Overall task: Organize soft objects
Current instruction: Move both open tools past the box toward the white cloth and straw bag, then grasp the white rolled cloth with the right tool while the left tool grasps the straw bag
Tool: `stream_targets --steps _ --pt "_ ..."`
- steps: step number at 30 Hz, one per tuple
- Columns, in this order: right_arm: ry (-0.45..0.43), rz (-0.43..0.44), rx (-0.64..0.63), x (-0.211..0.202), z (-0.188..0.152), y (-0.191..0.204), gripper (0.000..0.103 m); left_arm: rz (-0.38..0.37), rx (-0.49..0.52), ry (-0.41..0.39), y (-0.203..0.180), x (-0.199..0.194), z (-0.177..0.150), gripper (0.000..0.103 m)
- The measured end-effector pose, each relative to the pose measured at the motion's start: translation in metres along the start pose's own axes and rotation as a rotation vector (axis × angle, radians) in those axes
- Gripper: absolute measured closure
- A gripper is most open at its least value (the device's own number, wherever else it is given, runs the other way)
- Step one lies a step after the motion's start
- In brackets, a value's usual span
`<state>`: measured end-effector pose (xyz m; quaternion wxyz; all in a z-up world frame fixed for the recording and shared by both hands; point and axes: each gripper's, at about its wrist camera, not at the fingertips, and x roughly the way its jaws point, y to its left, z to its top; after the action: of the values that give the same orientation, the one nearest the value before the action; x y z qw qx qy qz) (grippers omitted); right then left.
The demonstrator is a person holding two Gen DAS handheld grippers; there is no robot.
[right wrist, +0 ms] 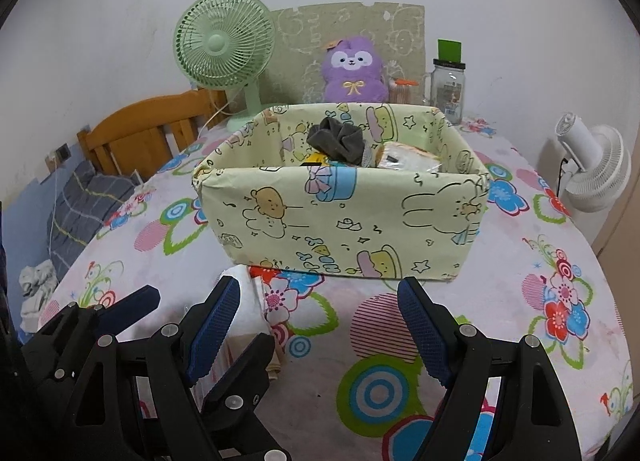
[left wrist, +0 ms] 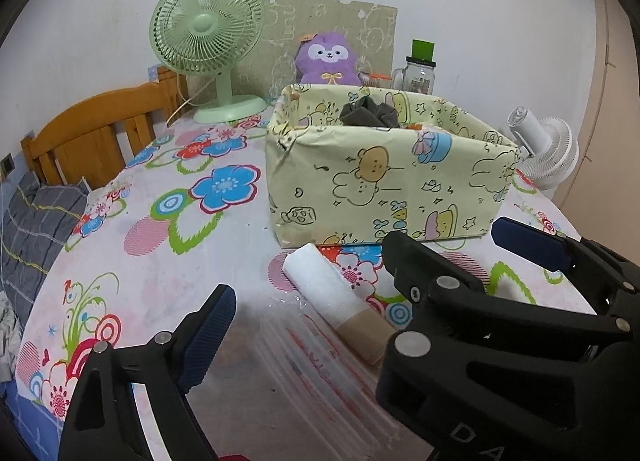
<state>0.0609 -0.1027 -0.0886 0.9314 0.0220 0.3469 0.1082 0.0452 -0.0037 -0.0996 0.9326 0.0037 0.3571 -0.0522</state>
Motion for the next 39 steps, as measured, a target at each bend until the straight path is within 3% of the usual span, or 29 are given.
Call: stream_targets --steps 3,7,14,21,29,35,36,39 --pt "0.017 0.003 -0.015 0.007 0.0 0.005 0.02 0.001 -0.015 0.01 0.005 0.004 -0.001 0.015" --pt "0.029 0.018 -0.02 0.013 -0.002 0.01 0.019 -0.005 -0.023 0.03 0.012 0.008 -0.002 0.029" --pt "0.056 0.038 -0.04 0.026 -0.002 0.022 0.02 0.002 -0.032 0.04 0.023 0.012 -0.004 0.032" --pt "0.099 0.064 -0.057 0.039 -0.004 0.032 0.027 0.022 -0.054 0.071 0.036 0.021 -0.007 0.037" --pt "0.146 0.099 -0.059 0.051 -0.006 0.037 0.044 0.005 -0.065 0.095 0.04 0.025 -0.009 0.037" --pt "0.17 0.141 -0.048 0.055 -0.006 0.035 0.068 0.01 -0.058 0.099 0.039 0.025 -0.01 0.035" --pt "0.176 0.145 -0.049 0.055 -0.006 0.035 0.08 0.012 -0.057 0.098 0.038 0.025 -0.01 0.035" --pt "0.176 0.144 -0.046 0.054 -0.007 0.033 0.086 0.022 -0.052 0.102 0.036 0.026 -0.01 0.035"
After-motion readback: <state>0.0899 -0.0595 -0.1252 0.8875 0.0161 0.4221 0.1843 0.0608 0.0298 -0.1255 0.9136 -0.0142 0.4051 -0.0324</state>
